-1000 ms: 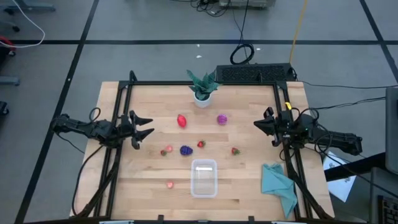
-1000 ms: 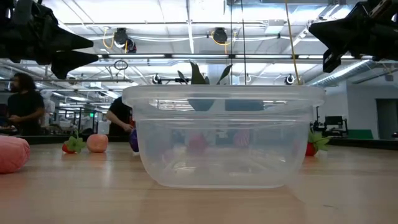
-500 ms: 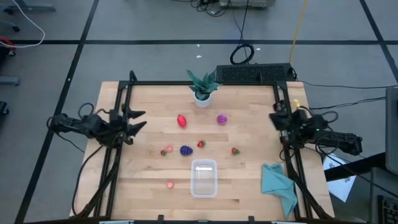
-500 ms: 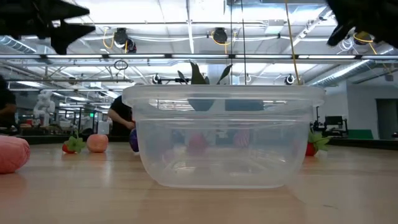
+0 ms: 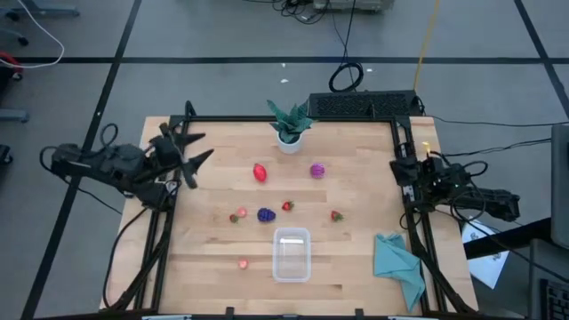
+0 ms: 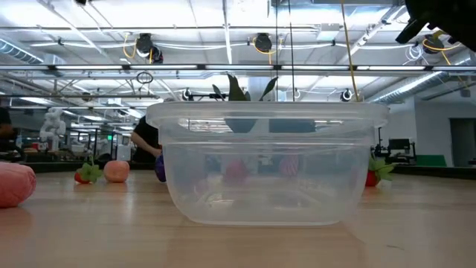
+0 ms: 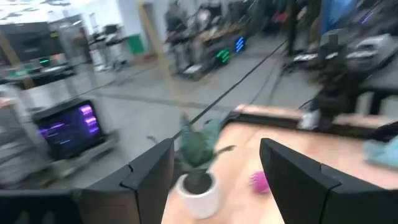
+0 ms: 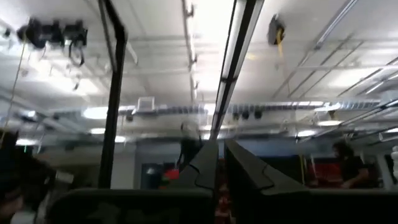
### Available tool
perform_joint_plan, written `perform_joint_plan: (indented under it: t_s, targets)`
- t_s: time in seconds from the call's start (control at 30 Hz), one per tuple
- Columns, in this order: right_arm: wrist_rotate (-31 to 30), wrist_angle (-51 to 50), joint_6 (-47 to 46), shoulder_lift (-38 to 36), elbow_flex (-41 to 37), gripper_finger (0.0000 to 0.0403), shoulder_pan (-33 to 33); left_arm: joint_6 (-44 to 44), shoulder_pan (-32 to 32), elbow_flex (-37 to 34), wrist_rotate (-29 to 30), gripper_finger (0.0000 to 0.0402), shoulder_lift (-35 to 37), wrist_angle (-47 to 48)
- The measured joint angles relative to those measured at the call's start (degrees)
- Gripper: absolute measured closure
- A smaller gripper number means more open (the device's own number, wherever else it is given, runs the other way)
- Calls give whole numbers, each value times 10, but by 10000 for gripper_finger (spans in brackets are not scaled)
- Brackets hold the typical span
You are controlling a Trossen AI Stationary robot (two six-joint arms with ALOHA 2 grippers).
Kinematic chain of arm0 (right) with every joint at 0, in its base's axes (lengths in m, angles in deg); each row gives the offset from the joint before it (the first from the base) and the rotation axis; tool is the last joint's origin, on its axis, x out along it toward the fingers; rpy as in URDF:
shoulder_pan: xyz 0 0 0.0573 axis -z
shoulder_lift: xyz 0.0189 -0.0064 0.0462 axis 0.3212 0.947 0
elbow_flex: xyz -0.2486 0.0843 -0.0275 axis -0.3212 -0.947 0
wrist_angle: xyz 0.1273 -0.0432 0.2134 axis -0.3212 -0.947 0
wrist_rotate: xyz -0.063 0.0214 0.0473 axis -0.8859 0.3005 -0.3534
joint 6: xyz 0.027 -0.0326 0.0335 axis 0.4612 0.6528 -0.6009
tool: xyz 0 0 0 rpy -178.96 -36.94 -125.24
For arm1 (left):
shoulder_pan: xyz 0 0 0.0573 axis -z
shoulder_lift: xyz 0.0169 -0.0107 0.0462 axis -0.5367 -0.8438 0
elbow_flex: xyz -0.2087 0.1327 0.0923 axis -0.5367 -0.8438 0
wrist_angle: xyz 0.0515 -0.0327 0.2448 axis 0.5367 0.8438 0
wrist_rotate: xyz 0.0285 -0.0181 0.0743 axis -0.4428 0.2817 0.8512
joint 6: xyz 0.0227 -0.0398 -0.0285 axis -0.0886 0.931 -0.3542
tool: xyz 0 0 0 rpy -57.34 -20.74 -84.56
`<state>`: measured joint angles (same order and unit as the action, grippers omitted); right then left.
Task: Pick and placing Produce into tupperware
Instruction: Put the pink dragon fruit into the transparent container
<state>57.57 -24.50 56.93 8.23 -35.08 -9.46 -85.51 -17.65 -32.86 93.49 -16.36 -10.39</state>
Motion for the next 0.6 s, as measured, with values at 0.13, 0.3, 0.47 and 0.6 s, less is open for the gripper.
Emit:
perform_joint_plan:
  t_s: [0.13,0.3,0.47,0.6]
  targets:
    - [32,-66,5,30,42,385,0,62,-6,127,72,160,-118,112]
    - [32,-149,16,90,105,385,0,241,-44,246,45,160,-235,289]
    - [20,-214,31,160,171,385,0,409,-99,295,-6,160,-332,468]
    - [-21,-249,51,208,206,385,0,471,-146,295,-58,160,-392,544]
